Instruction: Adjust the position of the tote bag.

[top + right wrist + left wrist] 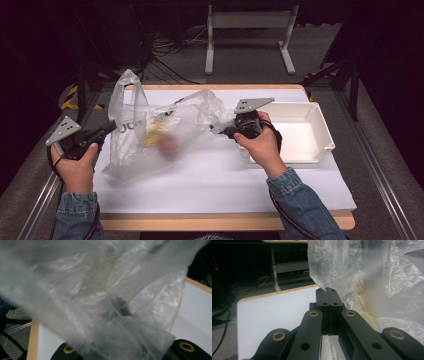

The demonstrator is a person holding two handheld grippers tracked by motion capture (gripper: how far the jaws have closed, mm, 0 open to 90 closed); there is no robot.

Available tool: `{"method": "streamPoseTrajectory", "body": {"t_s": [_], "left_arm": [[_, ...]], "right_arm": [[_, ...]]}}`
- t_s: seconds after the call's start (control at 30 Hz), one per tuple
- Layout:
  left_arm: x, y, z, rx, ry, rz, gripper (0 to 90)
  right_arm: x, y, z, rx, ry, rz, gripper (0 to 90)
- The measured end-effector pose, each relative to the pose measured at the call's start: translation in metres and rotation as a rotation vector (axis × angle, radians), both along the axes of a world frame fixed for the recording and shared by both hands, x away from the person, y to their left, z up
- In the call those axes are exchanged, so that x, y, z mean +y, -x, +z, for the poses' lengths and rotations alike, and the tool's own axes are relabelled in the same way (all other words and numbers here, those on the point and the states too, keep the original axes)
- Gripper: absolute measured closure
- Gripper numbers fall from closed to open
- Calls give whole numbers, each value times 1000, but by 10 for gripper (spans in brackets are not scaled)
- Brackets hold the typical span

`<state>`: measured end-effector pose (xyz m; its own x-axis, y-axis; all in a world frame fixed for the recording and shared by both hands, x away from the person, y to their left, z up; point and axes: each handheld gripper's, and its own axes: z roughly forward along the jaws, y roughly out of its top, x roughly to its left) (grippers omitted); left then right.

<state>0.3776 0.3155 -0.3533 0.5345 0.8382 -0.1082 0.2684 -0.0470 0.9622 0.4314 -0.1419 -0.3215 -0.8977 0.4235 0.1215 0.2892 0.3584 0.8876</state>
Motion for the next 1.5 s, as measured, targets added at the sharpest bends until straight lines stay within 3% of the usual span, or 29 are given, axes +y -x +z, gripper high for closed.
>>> {"method": "streamPoseTrajectory", "body": {"t_s": [0.17, 0.33, 0.43, 0.53, 0.6, 0.73, 0.77, 0.87, 1.03, 1.13, 1.27, 1.37, 1.5], "left_arm": [[3, -13, -19, 55, -21, 31, 900], [2, -21, -30, 89, -57, 45, 900], [3, -23, -33, 101, -61, 51, 900], [3, -23, -38, 118, -80, 58, 900], [4, -23, -41, 137, -92, 72, 900], [4, -24, -45, 177, -71, 43, 900], [4, -23, -44, 174, -63, 40, 888], [-1, -14, -28, 132, -48, 40, 503], [-12, 8, 5, 58, -69, 32, 273], [-23, 21, 23, 10, -83, 1, 252], [-48, 27, 35, 10, -94, -109, 288], [-65, 18, 34, 21, -105, -130, 272], [-83, -4, 27, 70, -125, -96, 248]], "right_arm": [[17, -18, -14, 36, 77, -23, 900], [22, -28, -33, 117, 168, -60, 900], [21, -27, -38, 145, 197, -66, 900], [18, -16, -47, 184, 257, -61, 900], [18, -13, -48, 193, 267, -61, 900], [16, 1, -57, 231, 294, -34, 900], [15, 3, -58, 231, 287, -31, 900], [13, 9, -54, 216, 255, -25, 899], [15, 15, -51, 200, 240, -12, 889], [19, 19, -52, 196, 239, -1, 887], [23, 24, -52, 185, 238, 16, 886], [25, 27, -51, 180, 240, 31, 886], [26, 30, -50, 168, 248, 40, 884]]}}
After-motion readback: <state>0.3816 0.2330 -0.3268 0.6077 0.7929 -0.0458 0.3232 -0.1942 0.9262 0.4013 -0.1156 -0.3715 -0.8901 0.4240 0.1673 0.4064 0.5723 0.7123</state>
